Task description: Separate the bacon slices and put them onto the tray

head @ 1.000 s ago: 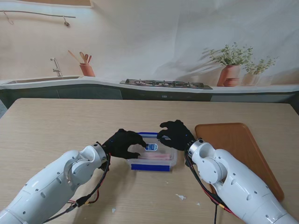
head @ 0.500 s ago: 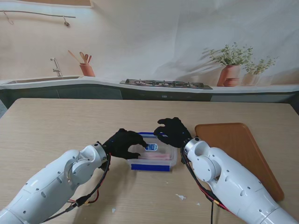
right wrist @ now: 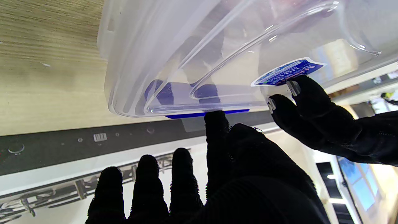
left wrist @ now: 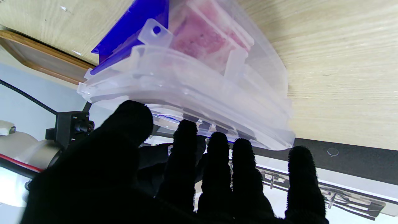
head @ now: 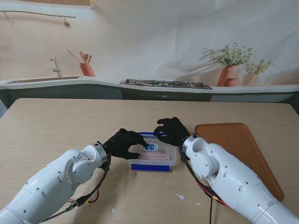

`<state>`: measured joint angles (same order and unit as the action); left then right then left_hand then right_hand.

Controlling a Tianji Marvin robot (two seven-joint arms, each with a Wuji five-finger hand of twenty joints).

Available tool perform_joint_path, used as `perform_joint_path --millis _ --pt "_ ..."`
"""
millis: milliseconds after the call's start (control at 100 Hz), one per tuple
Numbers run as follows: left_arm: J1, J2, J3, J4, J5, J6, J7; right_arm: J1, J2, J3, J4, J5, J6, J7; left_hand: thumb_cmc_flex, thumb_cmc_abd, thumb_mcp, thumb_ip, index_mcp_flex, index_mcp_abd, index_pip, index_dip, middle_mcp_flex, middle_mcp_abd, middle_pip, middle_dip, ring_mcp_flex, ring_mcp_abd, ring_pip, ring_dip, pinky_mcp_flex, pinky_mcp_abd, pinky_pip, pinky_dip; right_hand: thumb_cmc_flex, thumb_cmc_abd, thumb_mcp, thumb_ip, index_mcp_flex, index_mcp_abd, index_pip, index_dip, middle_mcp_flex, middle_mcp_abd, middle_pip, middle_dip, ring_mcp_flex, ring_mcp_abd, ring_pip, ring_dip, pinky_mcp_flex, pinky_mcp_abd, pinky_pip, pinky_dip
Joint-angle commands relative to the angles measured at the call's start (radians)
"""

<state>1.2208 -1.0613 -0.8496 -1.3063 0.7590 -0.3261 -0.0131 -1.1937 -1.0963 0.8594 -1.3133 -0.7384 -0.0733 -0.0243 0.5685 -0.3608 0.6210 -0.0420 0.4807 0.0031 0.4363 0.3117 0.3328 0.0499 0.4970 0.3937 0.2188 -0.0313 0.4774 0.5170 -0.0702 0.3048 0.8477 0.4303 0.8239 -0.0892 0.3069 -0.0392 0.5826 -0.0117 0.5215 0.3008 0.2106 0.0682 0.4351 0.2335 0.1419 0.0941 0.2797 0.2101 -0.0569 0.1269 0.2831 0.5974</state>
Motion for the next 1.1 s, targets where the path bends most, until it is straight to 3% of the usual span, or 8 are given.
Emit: perform_joint_path --millis 0,310,390,440,490,560,740,1090 --pt "0.031 0.003 0.029 0.053 0.017 0.004 -0.045 0.0 -0.006 -0.01 0.015 -0.001 0.014 0.02 0.003 -0.075 -0.02 -0.011 0.037 0.066 0.021 -0.003 -0.022 0.007 0.006 0.001 0.012 0.162 0.003 -0.001 -0.02 0.008 -0.001 -0.013 0.03 -0.004 0.023 -0.046 0.016 0.001 0.011 -0.012 -0.03 -0.017 -0.021 -0.005 -0.025 -0.029 -0.015 -0.006 -0.012 -0.017 -0.005 0.006" --pt "0.021 0.007 0.044 0.057 0.028 -0.001 -0.05 0.024 -0.015 -0.045 0.04 -0.003 0.079 0.005 -0.014 -0.126 0.01 -0.011 0.03 0.059 0.022 -0.002 -0.028 -0.001 0.006 -0.001 0.006 0.163 -0.003 -0.002 -0.024 0.015 -0.039 -0.032 0.007 0.005 0.01 -0.041 -0.019 -0.033 -0.033 -0.04 -0.031 -0.02 -0.028 -0.008 -0.025 -0.028 -0.02 -0.008 -0.016 -0.021 -0.003 0.008" --pt "0.017 0.008 0.051 0.058 0.04 -0.001 -0.048 0.029 -0.015 -0.052 0.042 -0.007 0.093 0.003 -0.019 -0.13 0.012 -0.012 0.028 0.058 0.023 -0.002 -0.032 0.019 0.003 -0.002 0.006 0.161 -0.005 -0.002 -0.024 0.019 -0.061 -0.041 0.008 0.007 0.008 -0.037 -0.022 -0.031 -0.044 -0.045 -0.031 -0.021 -0.031 -0.009 -0.026 -0.028 -0.022 -0.009 -0.017 -0.019 -0.002 0.009" --pt "0.017 0.009 0.053 0.058 0.044 0.0 -0.046 0.027 -0.014 -0.051 0.033 -0.015 0.102 0.007 -0.023 -0.135 0.015 -0.011 0.027 0.058 0.023 -0.002 -0.03 -0.002 0.004 -0.001 0.005 0.16 -0.007 -0.001 -0.025 0.021 -0.075 -0.046 0.008 0.009 0.007 -0.036 -0.021 -0.028 -0.047 -0.046 -0.031 -0.021 -0.031 -0.009 -0.026 -0.027 -0.022 -0.009 -0.017 -0.019 -0.002 0.009" --pt "0.017 0.009 0.053 0.057 0.048 0.002 -0.043 0.027 -0.012 -0.052 0.026 -0.021 0.11 0.014 -0.025 -0.136 0.017 -0.012 0.027 0.058 0.024 -0.001 -0.034 0.024 0.001 -0.002 0.003 0.159 -0.007 -0.001 -0.025 0.023 -0.091 -0.051 0.007 0.011 0.005 -0.035 -0.028 -0.03 -0.054 -0.049 -0.032 -0.022 -0.034 -0.01 -0.027 -0.027 -0.023 -0.01 -0.019 -0.02 -0.003 0.009" --pt "0.017 0.009 0.054 0.058 0.053 0.004 -0.039 0.032 -0.011 -0.058 0.026 -0.031 0.123 0.015 -0.028 -0.139 0.017 -0.012 0.026 0.057 0.024 -0.001 -0.031 0.007 0.002 -0.001 0.002 0.16 -0.007 0.001 -0.023 0.025 -0.106 -0.055 0.006 0.015 0.004 -0.032 -0.032 -0.02 -0.064 -0.052 -0.032 -0.022 -0.037 -0.012 -0.027 -0.027 -0.025 -0.011 -0.021 -0.021 -0.004 0.01" --pt "0.017 0.009 0.054 0.057 0.058 0.008 -0.038 0.043 -0.011 -0.073 0.026 -0.05 0.16 0.016 -0.033 -0.142 0.017 -0.013 0.025 0.058 0.024 -0.002 -0.036 0.022 -0.001 0.0 0.0 0.16 -0.009 0.003 -0.02 0.025 -0.116 -0.053 -0.008 0.028 -0.002 -0.023 -0.045 -0.011 -0.097 -0.059 -0.031 -0.023 -0.044 -0.015 -0.027 -0.027 -0.031 -0.014 -0.025 -0.022 -0.004 0.011" --pt "0.01 0.008 0.068 0.064 0.055 0.003 -0.033 0.055 -0.015 -0.075 0.022 -0.063 0.169 -0.002 -0.04 -0.14 0.013 -0.013 0.025 0.056 0.022 -0.003 -0.037 0.019 -0.004 0.001 0.001 0.158 -0.012 0.005 -0.022 0.039 -0.189 -0.065 -0.057 0.039 -0.039 -0.003 -0.068 -0.056 -0.162 -0.027 -0.029 -0.022 -0.04 -0.012 -0.025 -0.027 -0.028 -0.013 -0.032 -0.02 -0.005 0.015"
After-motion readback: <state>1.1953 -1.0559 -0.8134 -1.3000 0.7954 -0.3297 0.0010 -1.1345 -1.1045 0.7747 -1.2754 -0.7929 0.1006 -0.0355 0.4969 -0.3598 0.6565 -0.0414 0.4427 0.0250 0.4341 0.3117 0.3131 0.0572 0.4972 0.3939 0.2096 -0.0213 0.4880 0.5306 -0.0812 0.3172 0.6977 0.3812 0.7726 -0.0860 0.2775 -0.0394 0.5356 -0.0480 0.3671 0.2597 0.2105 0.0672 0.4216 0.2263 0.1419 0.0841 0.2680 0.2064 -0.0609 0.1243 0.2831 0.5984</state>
